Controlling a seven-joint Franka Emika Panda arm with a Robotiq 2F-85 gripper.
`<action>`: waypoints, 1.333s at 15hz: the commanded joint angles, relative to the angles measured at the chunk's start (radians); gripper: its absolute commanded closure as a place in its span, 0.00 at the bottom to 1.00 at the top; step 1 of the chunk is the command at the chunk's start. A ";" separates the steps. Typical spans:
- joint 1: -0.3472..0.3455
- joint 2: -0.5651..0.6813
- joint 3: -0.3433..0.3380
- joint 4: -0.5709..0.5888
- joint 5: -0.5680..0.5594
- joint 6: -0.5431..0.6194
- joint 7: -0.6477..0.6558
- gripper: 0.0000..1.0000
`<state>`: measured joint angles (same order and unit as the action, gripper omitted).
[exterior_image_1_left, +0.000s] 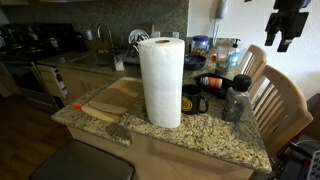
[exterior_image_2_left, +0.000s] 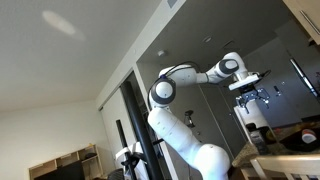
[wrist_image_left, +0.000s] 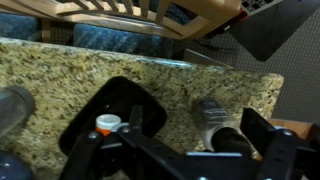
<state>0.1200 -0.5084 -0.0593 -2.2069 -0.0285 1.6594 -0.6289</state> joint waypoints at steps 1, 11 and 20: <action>0.028 0.006 0.032 -0.007 -0.002 -0.007 0.023 0.00; 0.118 0.070 0.126 -0.018 -0.007 -0.012 0.010 0.00; 0.133 0.095 0.138 -0.043 -0.005 0.073 0.049 0.00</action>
<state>0.2522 -0.4347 0.0648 -2.2259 -0.0354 1.6581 -0.5935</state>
